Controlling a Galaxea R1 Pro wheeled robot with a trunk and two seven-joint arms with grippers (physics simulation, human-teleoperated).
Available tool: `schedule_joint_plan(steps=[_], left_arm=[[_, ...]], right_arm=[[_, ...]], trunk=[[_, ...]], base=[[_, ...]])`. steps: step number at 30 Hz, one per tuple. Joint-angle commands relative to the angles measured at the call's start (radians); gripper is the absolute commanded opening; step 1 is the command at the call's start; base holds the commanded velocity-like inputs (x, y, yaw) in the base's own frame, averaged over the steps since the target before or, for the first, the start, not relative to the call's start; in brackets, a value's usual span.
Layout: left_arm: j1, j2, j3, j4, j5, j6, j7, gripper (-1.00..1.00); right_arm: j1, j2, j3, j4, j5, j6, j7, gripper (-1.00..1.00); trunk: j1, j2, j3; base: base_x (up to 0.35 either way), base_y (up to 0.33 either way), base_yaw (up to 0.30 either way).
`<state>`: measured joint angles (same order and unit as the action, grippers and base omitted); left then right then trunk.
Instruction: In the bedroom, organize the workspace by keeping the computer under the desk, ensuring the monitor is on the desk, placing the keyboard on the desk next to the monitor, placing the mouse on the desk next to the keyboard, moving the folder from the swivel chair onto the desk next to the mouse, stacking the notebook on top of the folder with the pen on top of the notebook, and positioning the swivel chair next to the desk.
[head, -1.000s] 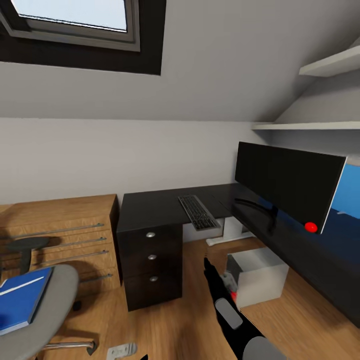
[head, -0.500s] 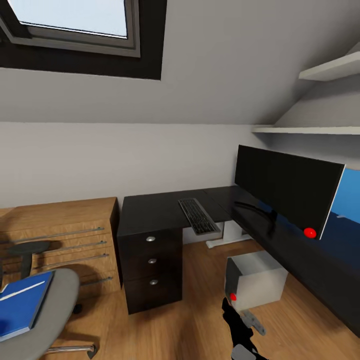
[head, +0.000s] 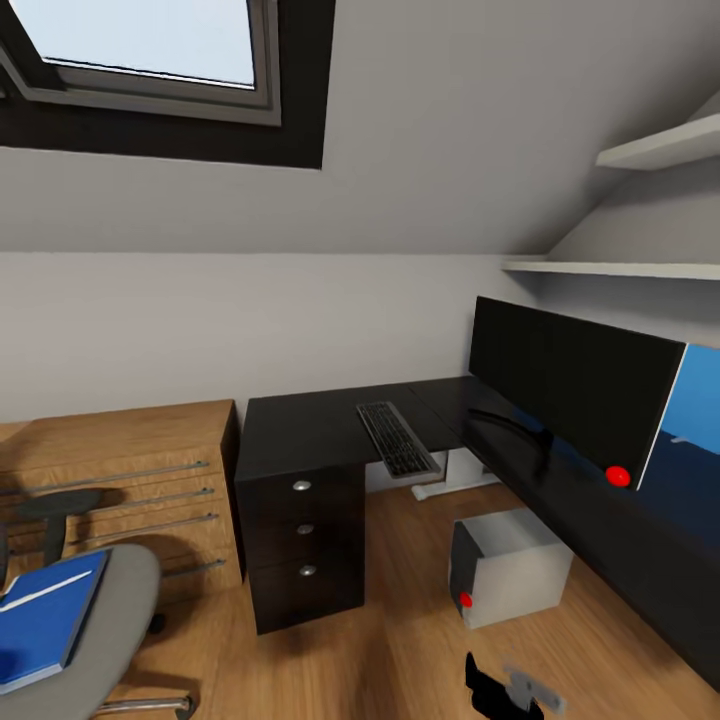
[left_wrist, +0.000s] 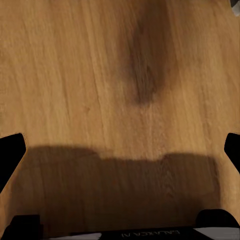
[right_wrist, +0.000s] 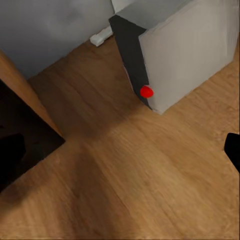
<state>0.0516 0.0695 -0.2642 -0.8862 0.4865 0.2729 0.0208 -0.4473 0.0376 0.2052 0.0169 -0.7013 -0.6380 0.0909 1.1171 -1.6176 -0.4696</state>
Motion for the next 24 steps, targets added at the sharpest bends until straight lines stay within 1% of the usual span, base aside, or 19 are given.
schedule_joint_plan(steps=[1,3,4,5,8,10,18,21,22,24], left_arm=[[0.0,0.001,-0.002,0.008,0.007,0.004,0.002,1.0],[-0.001,0.001,-0.001,0.017,0.007,0.004,0.002,1.0],[-0.001,0.001,-0.001,0.023,0.007,0.002,0.002,1.0],[-0.002,0.001,-0.001,0.028,0.008,-0.011,0.003,1.0],[-0.002,0.0,0.005,0.033,0.008,-0.038,0.003,1.0],[-0.002,-0.001,0.016,0.036,0.009,-0.063,0.003,1.0],[-0.002,-0.002,0.037,0.041,0.008,-0.094,0.002,1.0],[-0.002,-0.003,0.038,0.042,0.007,-0.095,0.002,1.0],[-0.002,-0.009,0.039,0.048,0.002,-0.101,0.008,1.0],[-0.002,-0.02,0.041,0.045,0.005,-0.093,0.008,1.0]], right_arm=[[0.004,-0.013,0.011,0.003,0.009,0.023,-0.033,1.0],[0.007,-0.023,0.014,0.003,0.02,0.063,-0.068,1.0],[0.008,-0.029,0.016,0.002,0.027,0.113,-0.093,1.0],[0.01,-0.034,0.02,0.001,0.034,0.19,-0.114,1.0],[0.011,-0.035,0.021,0.0,0.037,0.24,-0.126,1.0],[0.011,-0.034,0.021,0.0,0.038,0.265,-0.133,1.0],[0.012,-0.031,0.02,0.0,0.039,0.29,-0.136,1.0],[0.012,-0.031,0.021,0.0,0.043,0.29,-0.135,1.0],[0.017,-0.026,0.026,0.004,0.049,0.284,-0.136,1.0],[0.006,-0.014,0.024,0.003,0.038,0.286,-0.139,1.0]], trunk=[[-0.004,0.007,0.002],[-0.012,0.021,0.009],[-0.015,0.028,0.012],[-0.019,0.035,0.015],[-0.031,0.056,0.024],[-0.038,0.07,0.031],[-0.069,0.126,0.056],[-0.081,0.147,0.065],[-0.08,0.146,0.065],[-0.08,0.146,0.065]], base=[[0.0,0.0,0.0],[0.0,0.0,0.0],[0.0,0.0,0.0],[0.0,0.0,0.0],[0.0,0.0,0.0],[0.0,0.0,0.0],[0.0,0.0,0.0],[0.0,0.0,0.0],[0.0,0.0,0.0],[0.0,0.0,0.0]])
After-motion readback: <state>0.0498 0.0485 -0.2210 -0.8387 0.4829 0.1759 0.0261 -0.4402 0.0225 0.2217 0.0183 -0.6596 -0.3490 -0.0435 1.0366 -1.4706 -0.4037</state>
